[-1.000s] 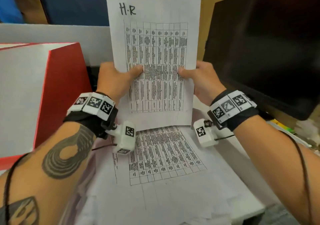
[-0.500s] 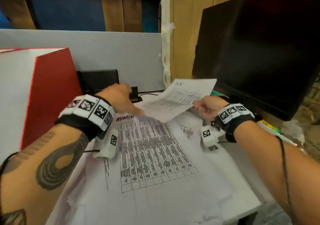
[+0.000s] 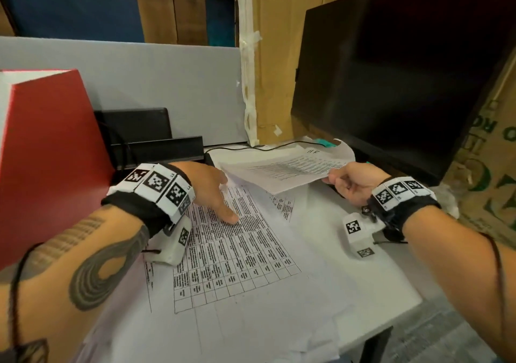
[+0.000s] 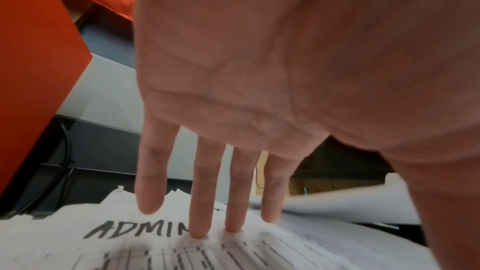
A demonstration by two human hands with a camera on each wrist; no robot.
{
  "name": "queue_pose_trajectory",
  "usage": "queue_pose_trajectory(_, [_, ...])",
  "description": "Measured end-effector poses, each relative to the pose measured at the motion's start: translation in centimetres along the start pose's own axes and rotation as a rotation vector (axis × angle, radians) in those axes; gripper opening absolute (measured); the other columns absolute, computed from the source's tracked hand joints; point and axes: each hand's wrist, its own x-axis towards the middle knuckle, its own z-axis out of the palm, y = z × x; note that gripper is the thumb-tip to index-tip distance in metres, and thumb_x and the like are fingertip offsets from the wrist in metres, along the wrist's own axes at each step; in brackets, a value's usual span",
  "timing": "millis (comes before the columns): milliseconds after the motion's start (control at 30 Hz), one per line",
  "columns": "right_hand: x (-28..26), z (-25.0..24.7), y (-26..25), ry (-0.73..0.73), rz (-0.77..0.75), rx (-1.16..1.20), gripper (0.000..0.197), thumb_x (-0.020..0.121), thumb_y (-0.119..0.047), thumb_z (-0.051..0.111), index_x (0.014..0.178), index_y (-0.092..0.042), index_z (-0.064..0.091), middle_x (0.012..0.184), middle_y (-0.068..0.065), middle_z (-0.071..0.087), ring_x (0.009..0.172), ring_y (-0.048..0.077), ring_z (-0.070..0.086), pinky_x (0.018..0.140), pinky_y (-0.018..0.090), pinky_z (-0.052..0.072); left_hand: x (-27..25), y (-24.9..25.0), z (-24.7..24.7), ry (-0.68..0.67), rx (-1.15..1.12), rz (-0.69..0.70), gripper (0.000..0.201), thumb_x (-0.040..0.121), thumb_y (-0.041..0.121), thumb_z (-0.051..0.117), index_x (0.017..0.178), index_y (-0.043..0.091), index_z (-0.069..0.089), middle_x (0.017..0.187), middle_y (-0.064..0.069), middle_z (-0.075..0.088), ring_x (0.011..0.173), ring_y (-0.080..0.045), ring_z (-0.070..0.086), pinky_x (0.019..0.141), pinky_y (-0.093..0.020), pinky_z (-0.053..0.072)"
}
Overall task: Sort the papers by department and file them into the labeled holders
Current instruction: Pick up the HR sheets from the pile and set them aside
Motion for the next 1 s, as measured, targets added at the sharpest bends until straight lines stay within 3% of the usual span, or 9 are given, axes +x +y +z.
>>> queue_pose_trajectory(100, [1.5,2.3,-0.2,-0.063,0.022,0.016,0.020,0.102,0.000,0.056,0.120,0.000,0.063,0.079,0.018,0.077,0.049,0.010,0.068,0.045,0.016,0.056,0.4,0.1,0.7,-0.050,0.073,0.007,0.104,0.077,0.066,0.076,0.161,0.028,0.027,0.164,0.003,0.033,0.148,-0.022,0.035,0.119,-0.038,0.029])
queue_pose_trajectory(200, [3.5,5.0,-0.7,-0.112,0.030,0.014,0.027,0.104,0.000,0.052,0.131,0.001,0.058,0.085,0.019,0.077,0.060,0.017,0.075,0.058,0.022,0.062,0.8,-0.3,1.3,-0.049,0.124,0.035,0.108,0.077,0.072,0.073,0.162,0.026,0.024,0.162,0.002,0.035,0.145,-0.023,0.040,0.120,-0.040,0.032])
queue_pose_trajectory(367, [6.7,7.1,-1.4,-0.097,0.004,0.011,0.029,0.105,0.000,0.052,0.134,-0.001,0.055,0.081,0.019,0.076,0.060,0.021,0.076,0.050,0.024,0.061,1.3,-0.1,2.0,-0.026,0.177,0.045,0.104,0.077,0.070,0.073,0.159,0.023,0.028,0.151,0.001,0.045,0.135,-0.023,0.050,0.112,-0.043,0.043])
queue_pose_trajectory(433, [7.5,7.2,-1.5,-0.090,0.014,-0.012,0.027,0.105,-0.004,0.053,0.132,-0.003,0.056,0.084,0.015,0.074,0.055,0.017,0.074,0.044,0.021,0.056,1.3,0.2,2.2,-0.016,0.202,0.045,0.100,0.077,0.070,0.074,0.155,0.021,0.032,0.145,0.002,0.050,0.128,-0.022,0.055,0.103,-0.042,0.048])
queue_pose_trajectory(533, [8.1,6.9,-1.7,-0.088,0.034,-0.055,0.019,0.107,-0.010,0.053,0.125,-0.007,0.054,0.069,0.009,0.074,0.046,0.011,0.067,0.044,0.015,0.052,1.2,0.5,2.2,-0.001,0.236,0.053,0.098,0.078,0.069,0.074,0.152,0.019,0.035,0.139,0.001,0.055,0.121,-0.023,0.059,0.088,-0.036,0.048])
queue_pose_trajectory(633, [8.8,6.5,-1.9,-0.074,0.011,-0.014,0.021,0.106,-0.005,0.051,0.127,-0.005,0.054,0.081,0.014,0.076,0.057,0.014,0.072,0.052,0.018,0.057,1.2,0.7,2.0,-0.006,0.246,0.050,0.098,0.080,0.068,0.073,0.154,0.017,0.032,0.140,-0.001,0.052,0.122,-0.024,0.058,0.081,-0.033,0.042])
queue_pose_trajectory(733, [9.0,6.6,-2.3,-0.062,-0.006,0.022,0.022,0.104,0.001,0.053,0.125,-0.002,0.058,0.100,0.020,0.075,0.089,0.021,0.076,0.075,0.030,0.063,1.0,0.9,1.9,-0.014,0.261,0.042,0.098,0.081,0.067,0.072,0.154,0.017,0.030,0.142,-0.002,0.050,0.123,-0.024,0.056,0.083,-0.036,0.044])
queue_pose_trajectory(833, [9.2,7.0,-2.8,-0.060,-0.005,-0.006,0.024,0.101,0.005,0.056,0.125,0.000,0.059,0.104,0.022,0.076,0.103,0.026,0.075,0.096,0.033,0.060,0.8,1.0,1.9,-0.031,0.274,0.026,0.098,0.081,0.067,0.072,0.154,0.019,0.030,0.142,-0.002,0.048,0.123,-0.025,0.056,0.088,-0.040,0.048])
queue_pose_trajectory(1000, [8.8,7.8,-3.1,-0.122,0.037,-0.116,0.033,0.097,0.007,0.061,0.128,-0.002,0.061,0.112,0.019,0.076,0.104,0.028,0.075,0.075,0.037,0.064,0.9,0.9,2.0,-0.030,0.282,0.033,0.100,0.080,0.068,0.072,0.156,0.019,0.028,0.144,-0.001,0.049,0.124,-0.025,0.057,0.089,-0.041,0.050])
